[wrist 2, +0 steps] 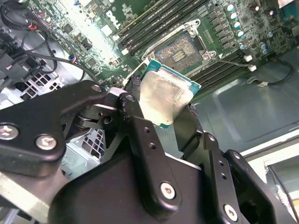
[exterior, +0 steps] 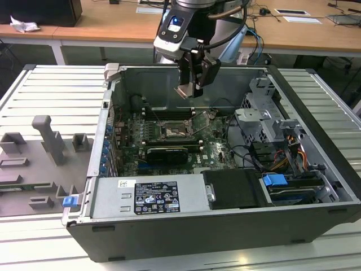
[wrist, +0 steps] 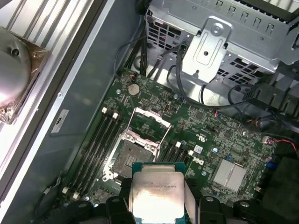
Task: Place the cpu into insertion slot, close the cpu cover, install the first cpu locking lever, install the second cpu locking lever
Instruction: 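Place the cpu into insertion slot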
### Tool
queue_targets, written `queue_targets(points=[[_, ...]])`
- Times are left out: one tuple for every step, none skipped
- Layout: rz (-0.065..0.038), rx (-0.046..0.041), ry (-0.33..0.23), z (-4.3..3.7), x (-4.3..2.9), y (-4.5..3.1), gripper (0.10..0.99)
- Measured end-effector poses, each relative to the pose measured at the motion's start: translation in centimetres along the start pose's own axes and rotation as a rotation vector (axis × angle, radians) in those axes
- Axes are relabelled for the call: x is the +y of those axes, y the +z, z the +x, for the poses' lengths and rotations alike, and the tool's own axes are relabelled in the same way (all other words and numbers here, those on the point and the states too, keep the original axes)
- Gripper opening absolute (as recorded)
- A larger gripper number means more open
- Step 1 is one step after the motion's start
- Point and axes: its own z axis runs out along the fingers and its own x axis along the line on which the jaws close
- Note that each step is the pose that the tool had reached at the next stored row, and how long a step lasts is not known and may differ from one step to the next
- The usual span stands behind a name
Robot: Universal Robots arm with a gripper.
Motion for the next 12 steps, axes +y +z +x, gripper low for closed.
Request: queue_targets(points=[[0.000,-0.0007,0.008,0.00,0.00,0.01,0.529],[0.000,-0.0010,0.011,0.00,0.00,0.02,0.529],[0.000,-0.0012,0.015,0.00,0.00,0.02,0.529],[0.000,-0.0014,0.018,0.00,0.00,0.04,0.529],[0.000,-0.0016,0.019,0.00,0.00,0.05,0.529],[0.000,-0.0018,0.021,0.00,0.00,0.07,0.529],[0.000,-0.0019,0.021,-0.02,0.02,0.08,0.529],[0.000,-0.0020,0.022,-0.02,0.03,0.11,0.529],[0.000,-0.0027,0.021,-0.02,0.03,0.14,0.529],[0.000,-0.0030,0.021,-0.02,0.03,0.17,0.529],[0.001,-0.0037,0.022,-0.03,0.03,0.19,0.529],[0.001,-0.0038,0.023,-0.03,0.03,0.19,0.529]])
